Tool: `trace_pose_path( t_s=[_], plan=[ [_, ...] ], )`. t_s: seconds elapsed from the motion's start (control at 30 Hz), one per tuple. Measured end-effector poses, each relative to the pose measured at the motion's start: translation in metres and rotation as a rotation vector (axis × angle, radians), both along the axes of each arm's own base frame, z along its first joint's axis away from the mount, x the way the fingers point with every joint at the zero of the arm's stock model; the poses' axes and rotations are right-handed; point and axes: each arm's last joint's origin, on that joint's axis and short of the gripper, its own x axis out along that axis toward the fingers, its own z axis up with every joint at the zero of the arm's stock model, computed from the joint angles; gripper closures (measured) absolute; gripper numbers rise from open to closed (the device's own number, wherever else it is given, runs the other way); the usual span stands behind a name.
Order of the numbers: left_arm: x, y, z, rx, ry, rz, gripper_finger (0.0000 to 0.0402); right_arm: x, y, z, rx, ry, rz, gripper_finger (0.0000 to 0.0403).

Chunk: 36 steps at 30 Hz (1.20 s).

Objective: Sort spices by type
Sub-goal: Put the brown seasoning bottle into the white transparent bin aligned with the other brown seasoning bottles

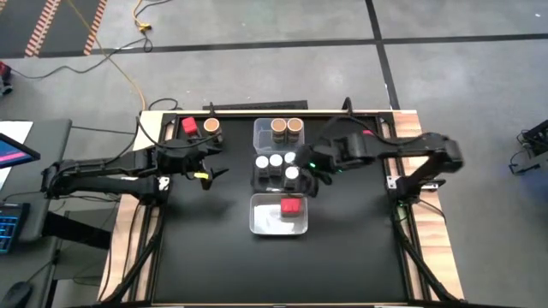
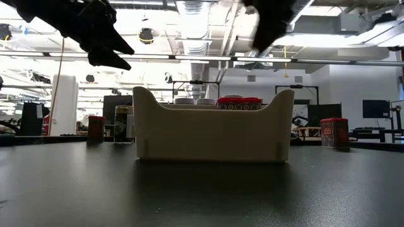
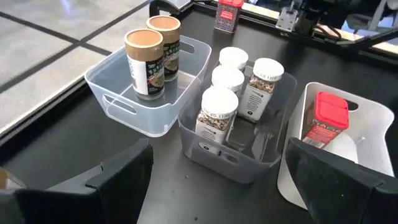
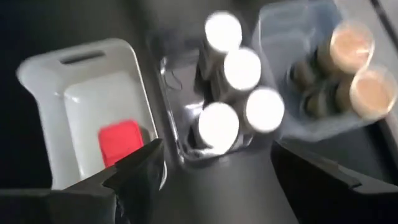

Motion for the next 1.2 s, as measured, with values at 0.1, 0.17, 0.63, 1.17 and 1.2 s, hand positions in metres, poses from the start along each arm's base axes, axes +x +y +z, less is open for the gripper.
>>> trace_pose_path(
  t_s=[0.1,0.17,0.63,1.17,1.2],
  plan=[
    [0.000,0.000,0.000,-0.012,-0.005,0.005,0.0050,-0.032,0.001,-0.032,0.050,-0.011,-0.079,0.0074],
    [0.000,0.000,0.001,-0.025,-0.017,0.012,0.0050,-0.055,0.002,-0.047,0.082,-0.026,-0.131,0.0074],
    [0.002,0.038,0.040,-0.153,0.011,0.384,0.0050,-0.175,-0.018,-0.090,0.022,-0.316,-0.389,0.0074],
    [0.033,0.150,0.072,-0.114,0.462,0.100,0.0050,-0.197,-0.033,-0.085,-0.052,-0.376,-0.440,0.0074],
    [0.036,0.155,0.073,-0.064,0.491,0.064,0.0050,-0.197,-0.033,-0.085,-0.048,-0.379,-0.445,0.0074]
  ],
)
